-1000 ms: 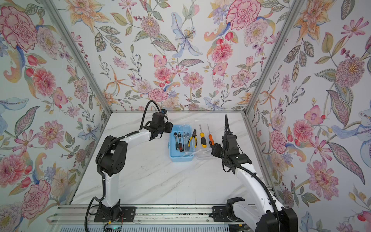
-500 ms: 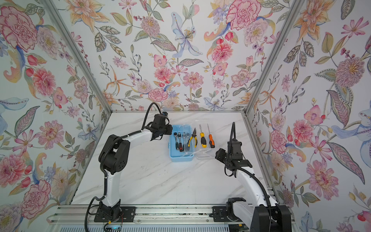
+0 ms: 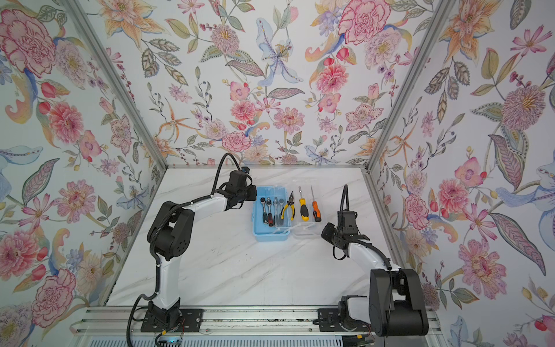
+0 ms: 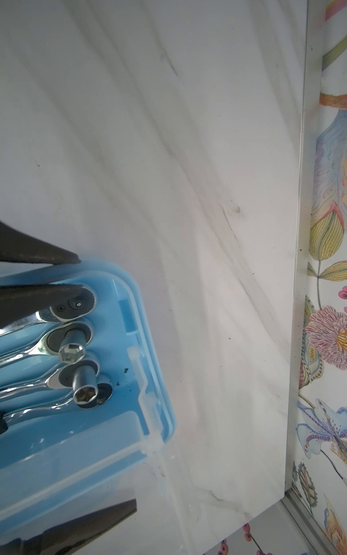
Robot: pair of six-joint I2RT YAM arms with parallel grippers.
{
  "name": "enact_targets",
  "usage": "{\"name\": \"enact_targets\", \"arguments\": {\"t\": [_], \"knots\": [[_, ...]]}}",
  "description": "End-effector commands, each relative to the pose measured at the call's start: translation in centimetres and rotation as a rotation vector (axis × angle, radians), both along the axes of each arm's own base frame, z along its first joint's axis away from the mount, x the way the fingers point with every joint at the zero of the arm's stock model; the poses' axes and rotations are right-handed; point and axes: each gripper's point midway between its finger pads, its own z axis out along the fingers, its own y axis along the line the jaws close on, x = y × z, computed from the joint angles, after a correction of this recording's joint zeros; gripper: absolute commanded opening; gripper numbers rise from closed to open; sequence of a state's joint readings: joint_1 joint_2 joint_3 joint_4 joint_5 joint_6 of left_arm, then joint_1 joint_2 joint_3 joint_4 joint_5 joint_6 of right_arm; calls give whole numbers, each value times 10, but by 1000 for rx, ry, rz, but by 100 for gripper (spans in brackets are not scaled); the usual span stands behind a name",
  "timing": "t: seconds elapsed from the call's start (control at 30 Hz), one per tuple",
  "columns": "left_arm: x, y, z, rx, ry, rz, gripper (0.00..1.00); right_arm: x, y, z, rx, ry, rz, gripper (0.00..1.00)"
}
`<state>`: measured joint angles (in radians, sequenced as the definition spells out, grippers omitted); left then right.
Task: Pack the tool kit
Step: 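Open and withdraw the right gripper while the left gripper moves over the box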
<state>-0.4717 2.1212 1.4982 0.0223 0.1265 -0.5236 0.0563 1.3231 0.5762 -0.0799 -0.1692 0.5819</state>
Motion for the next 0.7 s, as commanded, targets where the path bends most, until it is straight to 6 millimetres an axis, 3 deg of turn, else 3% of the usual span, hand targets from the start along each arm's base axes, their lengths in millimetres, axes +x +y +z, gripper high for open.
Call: {"name": "enact_targets", "arguments": {"t": [0.0, 0.13, 0.37, 0.4, 0.67], "knots": [[-8, -3, -22, 3, 41, -42, 9, 23, -3, 14, 2, -72, -22, 26], [-10, -4, -22, 0, 38, -49, 6, 31, -2, 8, 15, -75, -14, 25], [-11, -5, -22, -14, 34, -53, 0, 33, 1, 1, 41, -77, -4, 0], [-12, -5, -21, -18, 35, -52, 0, 33, 1, 2, 42, -81, -4, 0], [-23, -8, -17, -60, 39, -62, 0, 40, -3, 42, -9, -163, 3, 0]]}}
